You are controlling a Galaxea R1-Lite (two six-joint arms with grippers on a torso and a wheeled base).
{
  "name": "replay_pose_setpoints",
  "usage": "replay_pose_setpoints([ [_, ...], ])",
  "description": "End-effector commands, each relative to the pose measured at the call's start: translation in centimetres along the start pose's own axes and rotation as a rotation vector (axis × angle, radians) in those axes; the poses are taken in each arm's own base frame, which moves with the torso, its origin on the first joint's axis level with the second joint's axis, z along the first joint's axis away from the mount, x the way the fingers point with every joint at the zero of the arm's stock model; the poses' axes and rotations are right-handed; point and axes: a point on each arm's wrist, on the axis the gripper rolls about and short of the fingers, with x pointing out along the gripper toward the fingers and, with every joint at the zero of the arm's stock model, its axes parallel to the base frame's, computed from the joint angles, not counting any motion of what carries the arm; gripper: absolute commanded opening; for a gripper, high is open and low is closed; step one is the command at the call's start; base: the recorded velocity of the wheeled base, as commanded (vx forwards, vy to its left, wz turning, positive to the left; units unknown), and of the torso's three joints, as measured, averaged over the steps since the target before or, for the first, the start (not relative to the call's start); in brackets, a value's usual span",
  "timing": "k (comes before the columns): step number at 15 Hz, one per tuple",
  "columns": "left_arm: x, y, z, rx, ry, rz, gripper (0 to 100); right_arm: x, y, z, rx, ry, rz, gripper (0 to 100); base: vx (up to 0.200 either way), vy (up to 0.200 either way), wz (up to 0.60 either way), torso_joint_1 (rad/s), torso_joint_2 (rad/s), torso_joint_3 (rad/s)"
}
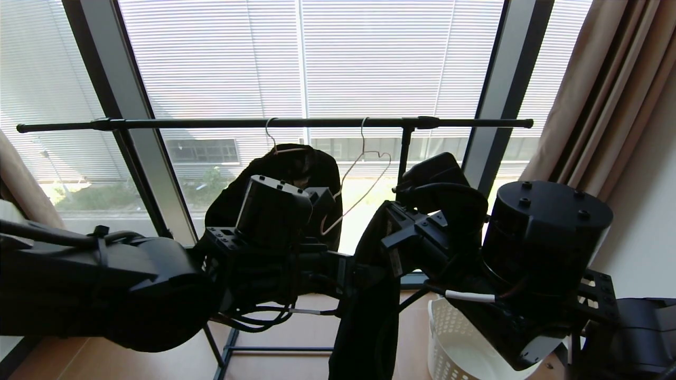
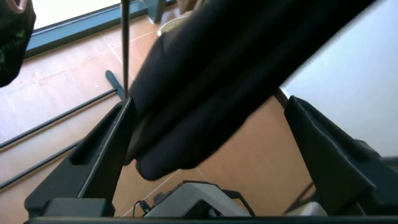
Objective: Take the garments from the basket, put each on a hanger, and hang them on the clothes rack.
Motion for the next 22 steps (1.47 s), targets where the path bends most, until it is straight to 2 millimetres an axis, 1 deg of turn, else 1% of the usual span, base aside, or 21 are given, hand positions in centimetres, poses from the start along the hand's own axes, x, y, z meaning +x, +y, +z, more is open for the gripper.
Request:
replay_pose_setpoints([
  [1,2.1,1.2,-0.5,-0.017,0.033,0.046,100,-0.6,-0.1,0.6,0.01,-0.018,0.005,0,0.0,0.0,0.0,0.0,0.0,0.0],
  [6,2.8,2.0,-0.6,-0.027,0.04,0.066,100,-1.3,-0.1,0.9,0.026,-0.048,0.014,0,0.0,0.0,0.0,0.0,0.0,0.0],
  [8,3.2,2.2,-1.3,-0.029,0.068,0.089,100,-2.2,-1.0,2.5,0.063,-0.111,0.005,0,0.0,0.0,0.0,0.0,0.0,0.0],
  [10,3.8,2.4,-2.0,-0.03,0.093,0.096,100,-2.8,-1.6,3.2,0.075,-0.132,-0.002,0,0.0,0.0,0.0,0.0,0.0,0.0],
  [15,4.2,2.4,-3.2,-0.022,0.132,0.118,100,-3.1,-2.1,3.7,0.084,-0.147,-0.012,0,0.0,0.0,0.0,0.0,0.0,0.0],
  [17,4.3,2.6,-4.1,-0.023,0.162,0.128,100,-3.0,-2.4,3.8,0.088,-0.15,-0.023,0,0.0,0.0,0.0,0.0,0.0,0.0],
  [19,4.0,2.6,-4.8,-0.019,0.182,0.142,100,-2.5,-3.1,3.8,0.084,-0.148,-0.053,0,0.0,0.0,0.0,0.0,0.0,0.0],
  [22,2.4,2.2,-4.5,-0.013,0.154,0.158,100,-2.0,-3.8,3.5,0.08,-0.14,-0.078,0,0.0,0.0,0.0,0.0,0.0,0.0],
])
